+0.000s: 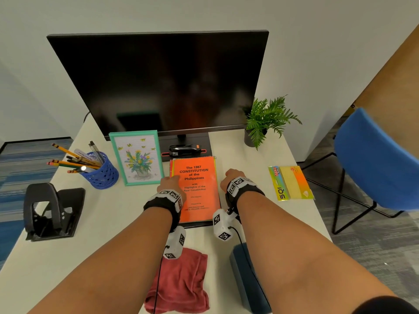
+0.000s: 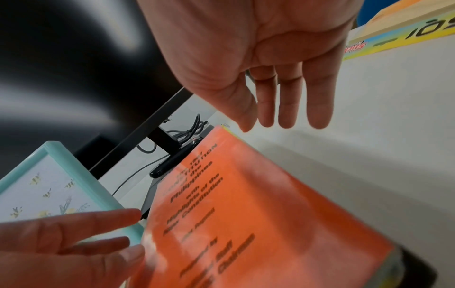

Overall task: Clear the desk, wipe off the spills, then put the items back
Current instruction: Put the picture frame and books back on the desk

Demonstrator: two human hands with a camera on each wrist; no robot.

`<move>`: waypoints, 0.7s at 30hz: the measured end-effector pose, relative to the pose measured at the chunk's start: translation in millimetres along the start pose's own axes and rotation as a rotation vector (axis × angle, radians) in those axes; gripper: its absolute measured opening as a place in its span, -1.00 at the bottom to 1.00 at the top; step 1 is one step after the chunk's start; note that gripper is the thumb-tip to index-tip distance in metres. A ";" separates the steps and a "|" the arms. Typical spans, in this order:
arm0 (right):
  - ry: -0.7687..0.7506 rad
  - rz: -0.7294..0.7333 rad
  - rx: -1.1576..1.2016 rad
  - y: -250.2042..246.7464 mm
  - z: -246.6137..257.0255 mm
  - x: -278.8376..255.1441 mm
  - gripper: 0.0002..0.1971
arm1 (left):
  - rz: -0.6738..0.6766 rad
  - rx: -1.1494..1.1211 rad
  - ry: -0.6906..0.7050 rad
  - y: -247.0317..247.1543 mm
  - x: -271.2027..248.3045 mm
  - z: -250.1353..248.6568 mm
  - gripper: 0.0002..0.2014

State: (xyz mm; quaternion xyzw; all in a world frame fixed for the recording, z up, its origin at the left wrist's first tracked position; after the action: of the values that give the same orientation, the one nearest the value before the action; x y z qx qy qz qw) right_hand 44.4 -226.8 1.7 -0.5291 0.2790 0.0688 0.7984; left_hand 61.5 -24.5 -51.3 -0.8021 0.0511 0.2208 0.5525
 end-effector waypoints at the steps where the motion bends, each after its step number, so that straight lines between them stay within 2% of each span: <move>1: -0.009 0.016 -0.021 -3.6 -4.4 -3.1 -0.85 | -0.005 0.046 0.029 -0.5 -1.8 -8.0 -0.46; 4: -0.004 0.130 -0.202 -9.3 -17.2 -9.9 -0.91 | -0.005 0.152 0.101 3.1 -6.1 -28.3 -0.48; 7: -0.036 0.138 -0.307 -20.3 -28.2 -10.5 -0.79 | 0.021 0.185 0.143 13.6 -7.7 -44.4 -0.37; 9: -0.089 0.182 -0.423 -23.3 -34.6 -10.1 -0.92 | 0.061 0.210 0.161 21.8 -7.8 -52.2 -0.34; 11: -0.096 0.167 -0.470 -31.0 -45.7 -6.9 -0.79 | 0.117 0.237 0.137 28.6 -8.1 -55.9 -0.30; 13: -0.081 0.166 -0.517 -34.0 -53.5 -4.1 -0.83 | 0.153 0.267 0.107 32.0 -7.9 -54.6 -0.26; 15: -0.057 0.129 -0.528 -41.7 -62.0 0.4 -0.64 | 0.157 0.272 0.096 33.3 -6.6 -55.3 -0.25; 16: -0.042 0.111 -0.548 -46.5 -65.4 0.9 -0.61 | 0.154 0.273 0.098 33.5 -5.6 -56.0 -0.26; 19: -0.008 0.071 -0.576 -57.4 -74.6 6.1 -0.59 | 0.142 0.279 0.095 31.9 -4.5 -58.3 -0.28; 21: 0.028 0.123 -0.624 -55.5 -86.2 13.5 -0.58 | 0.143 0.276 0.088 31.6 -4.2 -59.4 -0.26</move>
State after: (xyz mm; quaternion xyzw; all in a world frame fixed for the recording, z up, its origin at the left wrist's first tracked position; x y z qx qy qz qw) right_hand 46.0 -329.3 15.0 -0.7316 0.2870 0.1918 0.5879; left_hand 65.1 -91.3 -59.5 -0.7217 0.1620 0.2149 0.6377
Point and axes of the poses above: each hand's wrist, its own x-axis towards the middle knuckle, its own y-axis out of the palm, z = x × y, the point moved 7 cm from there along x, towards the middle knuckle, and after that the axes turned 4 degrees about -z, right-handed, at the moved point
